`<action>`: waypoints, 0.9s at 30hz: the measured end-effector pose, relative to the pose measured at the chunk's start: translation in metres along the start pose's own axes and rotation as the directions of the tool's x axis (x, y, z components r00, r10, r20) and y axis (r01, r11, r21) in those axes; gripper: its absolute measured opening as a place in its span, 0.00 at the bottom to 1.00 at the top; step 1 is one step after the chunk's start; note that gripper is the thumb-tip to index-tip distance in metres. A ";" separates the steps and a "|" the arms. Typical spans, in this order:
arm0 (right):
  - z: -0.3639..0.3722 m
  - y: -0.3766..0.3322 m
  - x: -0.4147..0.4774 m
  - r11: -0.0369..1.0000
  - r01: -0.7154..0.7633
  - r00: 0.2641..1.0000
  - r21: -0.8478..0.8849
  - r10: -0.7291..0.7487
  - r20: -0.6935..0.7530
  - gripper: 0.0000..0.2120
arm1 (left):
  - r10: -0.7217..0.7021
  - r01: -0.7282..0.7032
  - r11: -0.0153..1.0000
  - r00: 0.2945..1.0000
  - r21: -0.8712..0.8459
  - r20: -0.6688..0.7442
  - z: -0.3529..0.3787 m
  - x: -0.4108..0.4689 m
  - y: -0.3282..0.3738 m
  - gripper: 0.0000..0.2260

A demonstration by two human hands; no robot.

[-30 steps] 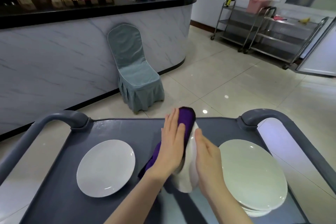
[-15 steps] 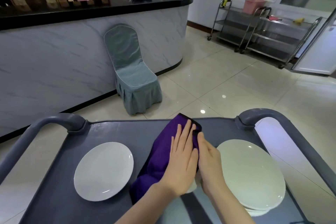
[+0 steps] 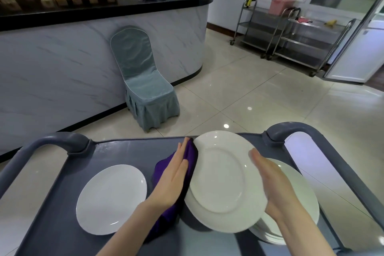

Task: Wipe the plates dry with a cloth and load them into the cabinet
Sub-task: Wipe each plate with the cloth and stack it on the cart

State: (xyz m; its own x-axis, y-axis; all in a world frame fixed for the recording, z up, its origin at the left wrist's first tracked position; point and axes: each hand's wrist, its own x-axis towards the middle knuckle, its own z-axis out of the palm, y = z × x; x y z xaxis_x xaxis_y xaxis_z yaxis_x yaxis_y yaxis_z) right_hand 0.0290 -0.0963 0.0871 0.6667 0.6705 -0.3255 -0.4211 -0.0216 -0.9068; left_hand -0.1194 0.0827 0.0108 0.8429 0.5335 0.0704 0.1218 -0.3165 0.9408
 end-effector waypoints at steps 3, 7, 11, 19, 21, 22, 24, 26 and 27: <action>-0.005 0.001 0.006 0.997 -0.069 0.997 0.030 0.068 0.032 0.20 | 0.085 -0.085 0.993 0.996 0.087 0.002 0.005 0.001 0.006 0.24; 0.011 0.011 0.011 0.994 -0.110 0.990 -0.029 0.112 0.086 0.20 | 0.290 -0.306 0.841 0.951 0.447 0.105 0.001 0.024 0.027 0.24; 0.008 0.009 0.014 0.992 -0.118 0.986 -0.034 0.121 0.114 0.23 | 0.296 -0.330 0.852 0.944 0.406 0.145 -0.010 0.030 0.023 0.24; -0.009 0.006 0.020 0.989 -0.135 0.986 0.064 0.128 0.103 0.23 | 0.157 -0.153 0.942 0.988 0.298 0.010 0.011 0.006 0.016 0.27; -0.001 0.013 0.024 0.986 -0.156 0.980 0.060 0.146 0.137 0.22 | 0.241 -0.236 0.874 0.970 0.424 0.043 0.011 0.018 0.023 0.25; 0.002 0.016 0.025 0.986 -0.158 0.976 0.053 0.147 0.161 0.22 | 0.273 -0.272 0.839 0.960 0.470 0.068 0.009 0.024 0.024 0.25; 0.008 0.017 0.026 0.988 -0.149 0.974 0.045 0.139 0.181 0.21 | 0.292 -0.304 0.811 0.951 0.499 0.104 0.003 0.032 0.022 0.24; 0.011 0.013 0.027 0.991 -0.130 0.983 0.033 0.124 0.137 0.21 | 0.271 -0.276 0.856 0.960 0.437 0.074 -0.001 0.031 0.013 0.24; 0.010 0.010 0.029 0.992 -0.116 0.989 0.044 0.111 0.101 0.21 | 0.242 -0.235 0.899 0.970 0.369 0.030 -0.002 0.027 0.008 0.25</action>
State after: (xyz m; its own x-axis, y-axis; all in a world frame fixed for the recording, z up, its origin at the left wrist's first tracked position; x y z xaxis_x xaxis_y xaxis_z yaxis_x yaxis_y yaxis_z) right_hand 0.0375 -0.0698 0.0714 0.5500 0.7355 -0.3956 -0.5222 -0.0668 -0.8502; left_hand -0.0966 0.0962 0.0207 0.8627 0.4175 0.2855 0.1044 -0.6994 0.7071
